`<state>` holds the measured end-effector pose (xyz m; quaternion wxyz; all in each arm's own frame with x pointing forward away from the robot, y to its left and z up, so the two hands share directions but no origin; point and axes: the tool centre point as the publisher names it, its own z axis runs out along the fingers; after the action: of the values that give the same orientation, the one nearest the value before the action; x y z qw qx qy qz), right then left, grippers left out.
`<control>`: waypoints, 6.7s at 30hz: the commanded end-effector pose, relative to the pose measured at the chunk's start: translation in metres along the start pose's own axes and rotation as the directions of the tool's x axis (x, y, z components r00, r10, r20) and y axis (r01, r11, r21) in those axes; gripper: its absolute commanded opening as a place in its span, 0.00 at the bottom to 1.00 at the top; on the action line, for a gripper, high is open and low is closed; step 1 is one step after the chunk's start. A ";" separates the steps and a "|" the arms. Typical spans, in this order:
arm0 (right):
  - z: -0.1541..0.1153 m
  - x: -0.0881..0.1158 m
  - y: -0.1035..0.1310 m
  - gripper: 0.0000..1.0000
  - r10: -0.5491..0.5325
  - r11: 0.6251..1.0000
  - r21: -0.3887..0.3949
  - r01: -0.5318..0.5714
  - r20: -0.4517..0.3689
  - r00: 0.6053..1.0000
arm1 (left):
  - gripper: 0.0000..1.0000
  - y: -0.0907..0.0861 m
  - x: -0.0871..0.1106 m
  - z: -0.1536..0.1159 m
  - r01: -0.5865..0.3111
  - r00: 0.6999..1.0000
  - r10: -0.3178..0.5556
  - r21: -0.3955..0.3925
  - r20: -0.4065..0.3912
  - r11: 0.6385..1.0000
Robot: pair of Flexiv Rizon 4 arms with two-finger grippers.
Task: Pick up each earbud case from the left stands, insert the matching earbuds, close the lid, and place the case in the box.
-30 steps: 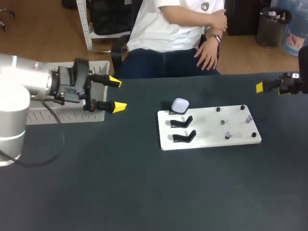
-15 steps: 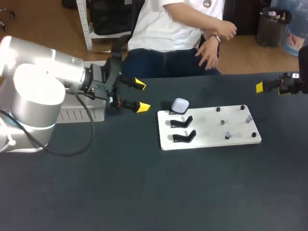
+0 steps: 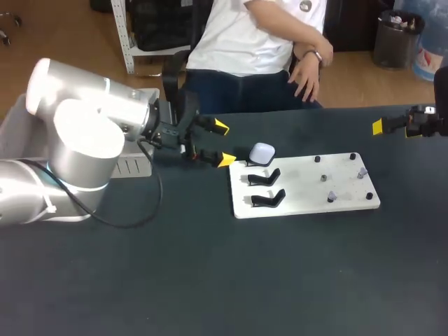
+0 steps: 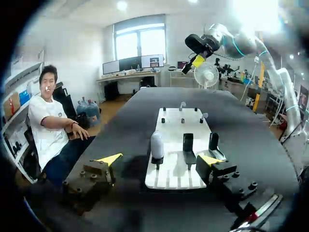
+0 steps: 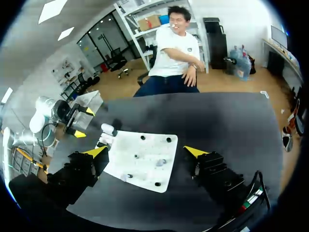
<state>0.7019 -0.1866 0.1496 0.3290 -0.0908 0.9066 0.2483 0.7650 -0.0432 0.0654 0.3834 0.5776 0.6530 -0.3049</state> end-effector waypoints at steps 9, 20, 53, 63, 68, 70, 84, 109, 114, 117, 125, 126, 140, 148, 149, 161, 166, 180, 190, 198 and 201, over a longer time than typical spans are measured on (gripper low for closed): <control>0.000 0.000 0.000 1.00 0.000 1.000 0.002 0.000 0.000 1.000 | 1.00 0.001 -0.001 0.001 0.002 1.000 -0.002 0.003 -0.006 1.000; 0.000 0.000 0.000 1.00 0.000 1.000 0.002 0.000 0.000 1.000 | 1.00 0.015 -0.003 0.034 0.019 1.000 -0.019 0.024 -0.003 1.000; 0.000 0.000 0.000 1.00 0.000 1.000 0.002 0.000 0.000 1.000 | 1.00 0.011 0.004 0.092 0.059 0.998 -0.059 0.107 -0.004 0.992; 0.000 0.000 0.000 1.00 0.000 1.000 0.002 0.000 0.000 1.000 | 0.86 0.011 0.008 0.095 0.081 0.997 -0.082 0.108 0.006 0.991; 0.000 0.000 0.000 1.00 0.000 1.000 0.002 0.000 0.000 1.000 | 0.78 0.011 0.009 0.095 0.084 0.996 -0.085 0.109 0.004 0.990; 0.000 0.000 0.000 1.00 0.000 1.000 0.002 0.000 0.000 1.000 | 0.77 0.011 0.009 0.096 0.086 0.996 -0.087 0.108 0.005 0.990; 0.000 0.000 0.000 1.00 0.000 1.000 0.002 0.000 0.000 1.000 | 0.49 0.011 0.012 0.098 0.093 0.996 -0.094 0.120 0.002 0.988; 0.000 0.000 0.000 1.00 0.000 1.000 0.002 0.000 0.000 1.000 | 0.46 0.009 0.008 0.098 0.084 0.996 -0.087 0.136 0.013 0.987; 0.000 0.000 0.000 1.00 0.000 1.000 0.002 0.000 0.000 1.000 | 0.20 0.009 0.008 0.099 0.086 0.996 -0.089 0.141 0.018 0.986; 0.000 0.000 0.000 1.00 0.000 1.000 0.002 0.000 0.000 1.000 | 0.00 0.008 0.009 0.099 0.086 0.996 -0.090 0.144 0.026 0.986; 0.000 0.000 0.000 1.00 0.000 1.000 0.002 0.000 0.000 1.000 | 0.00 0.004 0.001 0.091 0.076 0.995 -0.084 0.147 0.050 0.986; 0.000 0.000 0.000 1.00 0.000 1.000 0.002 0.000 0.000 1.000 | 0.00 0.003 -0.002 0.089 0.068 0.996 -0.076 0.144 0.053 0.987; 0.000 0.000 0.000 1.00 0.000 1.000 0.002 0.000 0.000 1.000 | 0.00 0.011 -0.048 0.056 -0.001 0.996 -0.008 0.107 0.084 0.994; 0.005 0.004 0.012 1.00 -0.007 1.000 -0.017 0.007 -0.004 1.000 | 0.00 0.011 -0.069 0.070 -0.046 0.994 0.034 0.111 0.107 0.993; 0.006 0.004 0.014 1.00 -0.006 1.000 -0.021 0.006 0.001 1.000 | 0.00 0.011 -0.070 0.071 -0.045 0.993 0.032 0.111 0.112 0.993; 0.036 0.004 0.056 1.00 -0.055 0.994 -0.099 0.049 -0.060 0.997 | 0.00 -0.004 -0.106 0.085 -0.100 0.985 0.081 0.121 0.153 0.988; 0.042 -0.001 0.067 1.00 -0.077 0.990 -0.120 0.068 -0.063 0.995 | 0.00 -0.011 -0.118 0.088 -0.142 0.983 0.126 0.127 0.132 0.982; 0.065 -0.004 0.083 1.00 -0.096 0.980 -0.182 0.076 -0.108 0.990 | 0.00 -0.025 -0.127 0.098 -0.165 0.979 0.139 0.180 0.147 0.970; 0.074 -0.004 0.085 1.00 -0.088 0.980 -0.188 0.065 -0.117 0.989 | 0.00 -0.035 -0.133 0.100 -0.187 0.974 0.159 0.177 0.161 0.966; 0.074 -0.008 0.079 1.00 -0.076 0.983 -0.178 0.055 -0.116 0.990 | 0.00 -0.043 -0.133 0.096 -0.188 0.972 0.158 0.177 0.171 0.966; 0.073 -0.011 0.077 1.00 -0.072 0.983 -0.175 0.053 -0.107 0.992 | 0.00 -0.046 -0.131 0.096 -0.186 0.973 0.154 0.187 0.174 0.965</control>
<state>0.7243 -0.0818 0.1386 0.2752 -0.1608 0.8966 0.3075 0.7441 -0.2019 0.1264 0.3941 0.6437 0.5342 -0.3808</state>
